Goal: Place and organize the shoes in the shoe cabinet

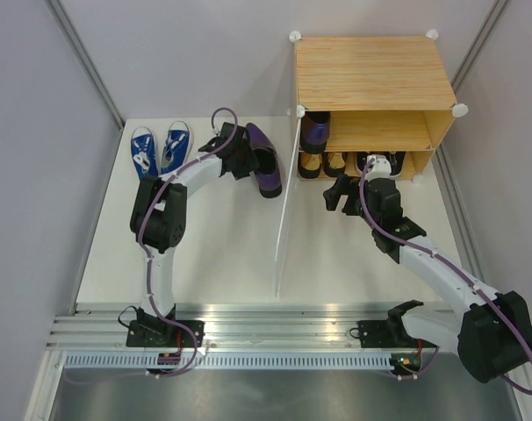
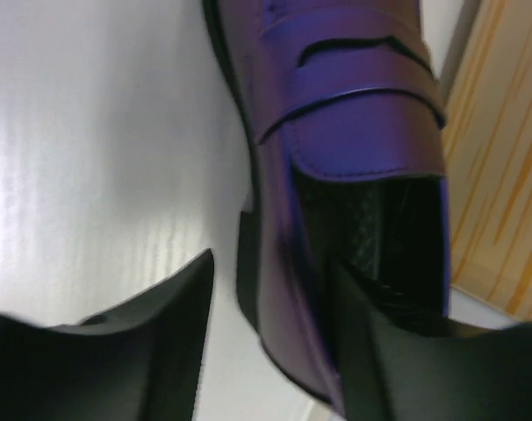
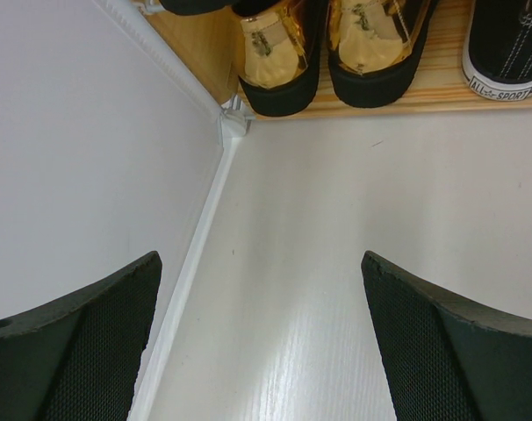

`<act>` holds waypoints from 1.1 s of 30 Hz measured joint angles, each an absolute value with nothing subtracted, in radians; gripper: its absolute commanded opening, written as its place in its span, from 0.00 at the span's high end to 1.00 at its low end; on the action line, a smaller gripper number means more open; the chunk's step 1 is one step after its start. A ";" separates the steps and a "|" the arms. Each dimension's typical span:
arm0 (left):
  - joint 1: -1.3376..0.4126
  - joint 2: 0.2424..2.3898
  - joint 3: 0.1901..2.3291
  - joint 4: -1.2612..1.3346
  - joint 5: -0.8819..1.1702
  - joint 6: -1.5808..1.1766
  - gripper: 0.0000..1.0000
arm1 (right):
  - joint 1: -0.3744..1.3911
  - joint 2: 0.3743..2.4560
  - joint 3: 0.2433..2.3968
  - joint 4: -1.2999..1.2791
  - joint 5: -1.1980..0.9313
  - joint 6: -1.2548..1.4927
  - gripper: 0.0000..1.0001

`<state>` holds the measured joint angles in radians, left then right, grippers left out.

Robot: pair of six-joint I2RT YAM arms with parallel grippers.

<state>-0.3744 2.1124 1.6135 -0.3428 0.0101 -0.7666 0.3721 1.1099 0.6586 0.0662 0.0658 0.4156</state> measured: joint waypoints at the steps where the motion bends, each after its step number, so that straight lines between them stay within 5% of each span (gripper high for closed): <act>1: -0.374 2.121 1.620 -0.334 0.022 -0.773 0.55 | 0.372 1.113 0.659 0.067 0.060 0.416 0.03; 5: -0.377 2.142 1.633 -0.297 0.053 -0.782 0.76 | 0.372 1.122 0.659 0.067 0.022 0.415 0.04; 6: -0.376 2.143 1.635 -0.301 0.054 -0.783 0.92 | 0.372 1.122 0.659 0.067 0.010 0.415 0.04; 7: -0.376 2.143 1.637 -0.306 0.054 -0.785 0.97 | 0.372 1.122 0.659 0.068 -0.002 0.415 0.04; 20: -0.355 2.053 1.613 -0.450 0.035 -0.735 0.98 | 0.386 1.141 0.653 0.122 -0.156 0.414 0.07; 33: -0.335 1.230 1.675 -0.664 -0.208 -0.581 0.98 | 0.651 1.431 0.743 0.302 -0.247 0.442 0.07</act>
